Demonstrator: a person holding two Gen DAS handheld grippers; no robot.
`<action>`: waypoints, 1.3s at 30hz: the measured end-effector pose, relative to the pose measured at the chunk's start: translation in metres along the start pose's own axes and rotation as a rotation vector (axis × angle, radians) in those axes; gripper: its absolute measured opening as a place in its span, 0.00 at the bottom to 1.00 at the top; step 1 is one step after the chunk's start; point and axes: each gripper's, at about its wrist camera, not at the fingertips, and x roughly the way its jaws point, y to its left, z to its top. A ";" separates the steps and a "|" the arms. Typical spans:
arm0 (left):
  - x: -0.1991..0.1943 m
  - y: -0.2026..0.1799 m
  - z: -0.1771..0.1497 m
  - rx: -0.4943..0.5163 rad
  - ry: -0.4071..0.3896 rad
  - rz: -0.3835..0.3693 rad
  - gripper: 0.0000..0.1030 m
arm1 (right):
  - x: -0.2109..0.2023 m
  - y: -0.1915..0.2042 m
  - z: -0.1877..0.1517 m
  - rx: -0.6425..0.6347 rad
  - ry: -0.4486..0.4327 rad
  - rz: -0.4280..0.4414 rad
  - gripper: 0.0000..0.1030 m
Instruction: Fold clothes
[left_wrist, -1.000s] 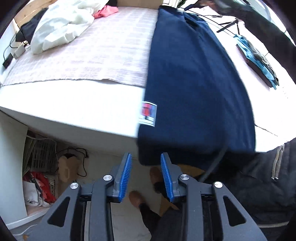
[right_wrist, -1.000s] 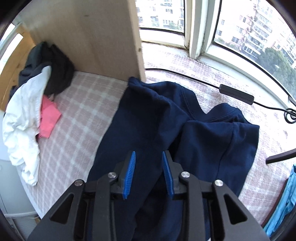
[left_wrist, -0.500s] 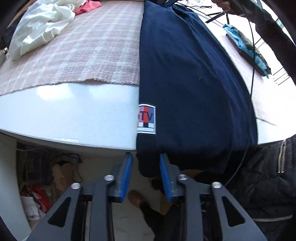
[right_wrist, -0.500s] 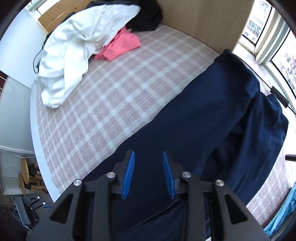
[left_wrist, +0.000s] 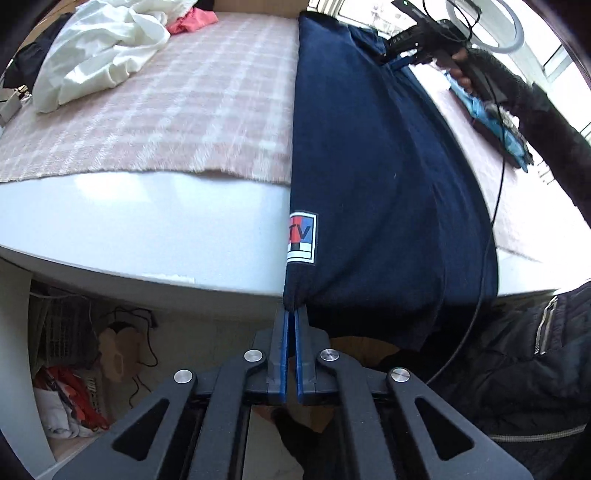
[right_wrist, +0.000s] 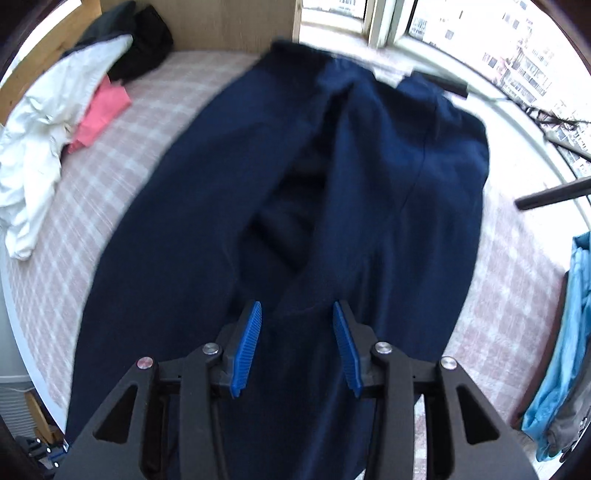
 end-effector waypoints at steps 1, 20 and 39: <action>0.005 -0.001 -0.002 -0.010 0.014 -0.017 0.03 | 0.003 0.000 -0.001 -0.004 0.000 -0.008 0.39; -0.003 -0.049 0.037 0.042 0.018 -0.021 0.14 | 0.006 0.082 0.087 -0.181 -0.001 0.245 0.07; -0.029 0.010 0.015 0.200 0.084 -0.076 0.27 | -0.169 0.062 -0.111 -0.017 -0.279 0.505 0.41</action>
